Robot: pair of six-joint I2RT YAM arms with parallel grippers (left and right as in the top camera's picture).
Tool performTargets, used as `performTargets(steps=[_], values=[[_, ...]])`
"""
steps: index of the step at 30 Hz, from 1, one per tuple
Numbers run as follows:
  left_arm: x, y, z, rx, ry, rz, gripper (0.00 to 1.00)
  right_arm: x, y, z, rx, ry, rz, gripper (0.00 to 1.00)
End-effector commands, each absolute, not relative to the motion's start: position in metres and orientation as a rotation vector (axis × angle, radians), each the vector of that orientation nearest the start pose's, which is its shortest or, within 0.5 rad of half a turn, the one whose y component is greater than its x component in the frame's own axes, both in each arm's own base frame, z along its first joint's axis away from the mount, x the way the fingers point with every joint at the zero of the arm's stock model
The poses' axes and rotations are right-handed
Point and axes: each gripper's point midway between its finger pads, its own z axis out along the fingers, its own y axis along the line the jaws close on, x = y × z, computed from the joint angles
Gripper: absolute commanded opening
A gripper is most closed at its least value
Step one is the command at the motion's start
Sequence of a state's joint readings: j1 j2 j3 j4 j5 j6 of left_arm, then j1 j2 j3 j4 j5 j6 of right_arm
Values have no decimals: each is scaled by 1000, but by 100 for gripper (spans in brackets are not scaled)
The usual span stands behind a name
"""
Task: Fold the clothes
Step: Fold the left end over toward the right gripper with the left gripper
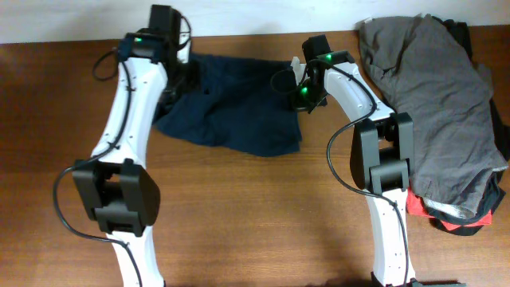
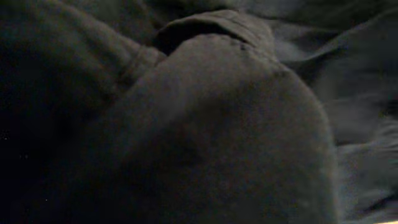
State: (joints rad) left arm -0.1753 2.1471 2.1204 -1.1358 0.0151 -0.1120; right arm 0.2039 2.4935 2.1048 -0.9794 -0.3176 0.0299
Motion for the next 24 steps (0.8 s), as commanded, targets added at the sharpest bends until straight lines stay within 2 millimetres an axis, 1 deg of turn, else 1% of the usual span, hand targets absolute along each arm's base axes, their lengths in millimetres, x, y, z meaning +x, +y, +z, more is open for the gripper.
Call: performTargets(steps=[1, 6, 9, 12, 16, 20, 22, 23, 24], values=[[504, -133, 188, 106, 2653, -226, 1, 483, 160, -44, -283, 3047, 519, 4], [510, -178, 194, 142, 2581, -285, 1, 482, 160, -44, -282, 3051, 520, 4], [513, -201, 190, 174, 2554, -288, 1, 482, 160, -44, -281, 3055, 520, 4], [517, -217, 176, 158, 2552, -269, 1, 481, 160, -44, -281, 3055, 520, 4], [523, -238, 146, 153, 2571, -287, 1, 481, 160, -44, -281, 3055, 521, 4], [529, -252, 119, 126, 2586, -304, 1, 481, 160, -44, -280, 3054, 531, 4], [532, -258, 109, 126, 2592, -333, 1, 481, 161, -43, -280, 3052, 541, 4], [532, -261, 108, 132, 2592, -351, 1, 481, 162, -43, -280, 3051, 552, 4], [532, -265, 106, 139, 2591, -374, 1, 482, 167, -39, -280, 3039, 604, 4]])
